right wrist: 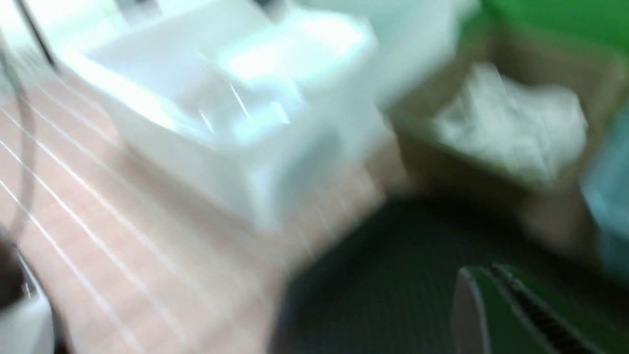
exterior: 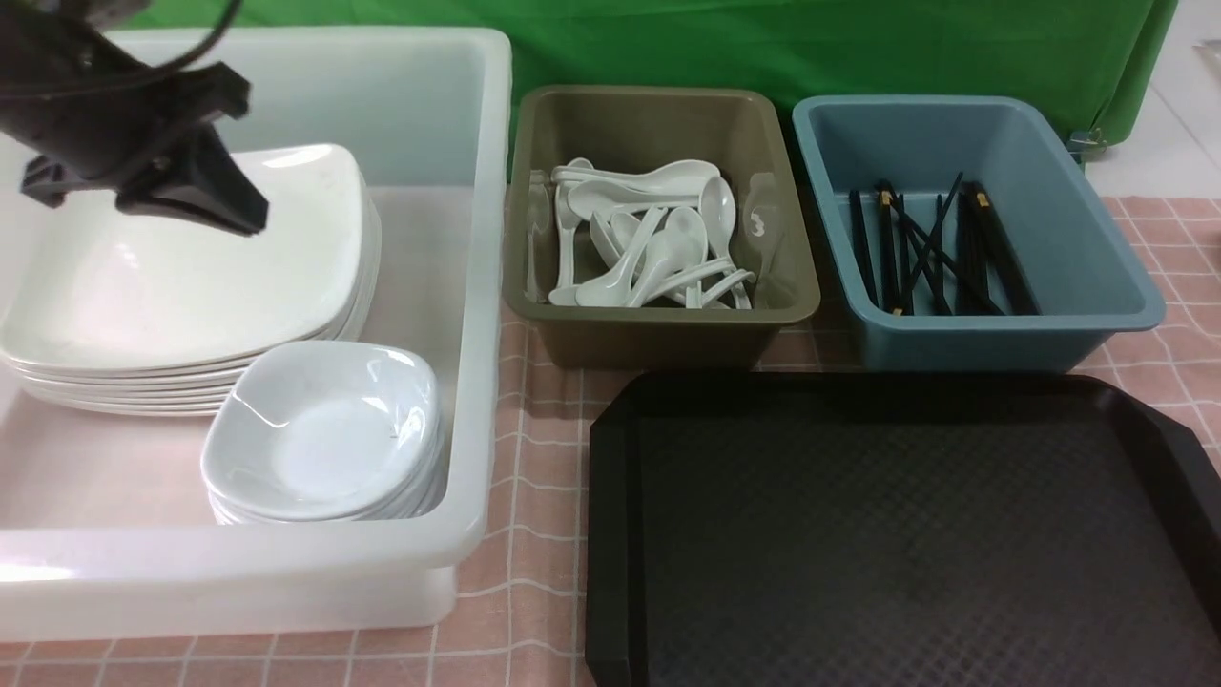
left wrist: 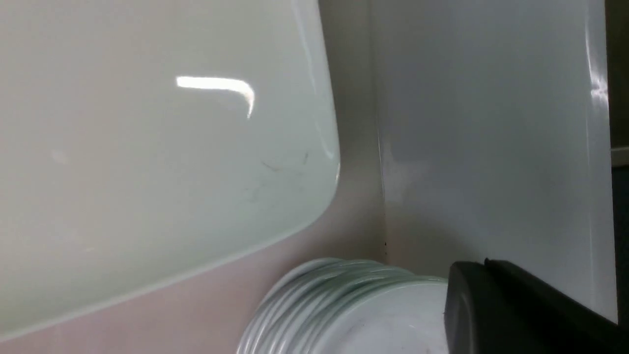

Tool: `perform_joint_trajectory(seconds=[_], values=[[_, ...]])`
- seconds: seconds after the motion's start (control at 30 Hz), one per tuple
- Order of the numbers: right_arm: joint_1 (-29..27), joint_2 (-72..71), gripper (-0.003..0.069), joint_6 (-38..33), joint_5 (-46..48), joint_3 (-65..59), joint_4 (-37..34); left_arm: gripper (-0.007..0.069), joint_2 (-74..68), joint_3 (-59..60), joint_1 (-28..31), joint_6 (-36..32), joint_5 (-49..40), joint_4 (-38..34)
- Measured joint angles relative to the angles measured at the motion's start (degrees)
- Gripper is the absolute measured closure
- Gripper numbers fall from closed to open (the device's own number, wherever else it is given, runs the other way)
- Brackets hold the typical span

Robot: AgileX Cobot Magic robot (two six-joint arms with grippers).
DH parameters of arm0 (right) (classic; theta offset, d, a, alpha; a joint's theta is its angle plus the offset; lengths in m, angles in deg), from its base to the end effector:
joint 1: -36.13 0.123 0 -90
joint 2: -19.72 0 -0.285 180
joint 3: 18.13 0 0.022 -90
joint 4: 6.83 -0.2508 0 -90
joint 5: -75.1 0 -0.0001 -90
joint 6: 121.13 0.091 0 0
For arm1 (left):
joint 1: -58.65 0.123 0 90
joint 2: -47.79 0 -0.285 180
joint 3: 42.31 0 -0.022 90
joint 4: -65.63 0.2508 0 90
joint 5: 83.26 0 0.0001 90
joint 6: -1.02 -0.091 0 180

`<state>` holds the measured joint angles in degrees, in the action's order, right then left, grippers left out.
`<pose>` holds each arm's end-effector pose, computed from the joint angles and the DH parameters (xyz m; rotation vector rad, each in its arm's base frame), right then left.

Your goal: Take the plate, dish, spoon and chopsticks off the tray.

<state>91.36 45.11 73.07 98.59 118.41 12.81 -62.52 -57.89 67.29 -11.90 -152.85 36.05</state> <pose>0.0435 0.0412 0.3544 -0.7057 1.4598 0.5889 0.3782 0.0149 0.3150 -0.0559 2.7163 -0.6232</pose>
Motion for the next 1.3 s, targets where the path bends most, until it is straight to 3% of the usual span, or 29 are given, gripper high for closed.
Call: perform_joint_trajectory(seconds=[0.17,0.33,0.5,0.8,1.3], values=[[0.0,0.05,0.0629,-1.6,-10.47,-3.31,0.0,0.0629,0.89,0.0,-0.96,-0.03,-0.21,1.0],[0.0,0.05,0.0627,-1.82,-11.96,-3.37,0.0,0.0628,2.82,0.0,-0.96,-0.03,-0.21,1.26],[0.0,0.05,0.0627,-3.19,-9.67,-3.37,-1.43,0.0628,5.31,0.0,-0.96,-0.03,-0.26,1.34],[0.0,0.05,0.0627,-15.08,0.01,-3.37,-15.64,0.0628,9.9,1.95,-0.96,-0.93,-0.49,1.98],[0.0,0.05,0.0608,-15.74,-0.53,-3.37,-16.67,0.0628,10.35,2.3,-0.96,-3.18,-0.49,4.79]])
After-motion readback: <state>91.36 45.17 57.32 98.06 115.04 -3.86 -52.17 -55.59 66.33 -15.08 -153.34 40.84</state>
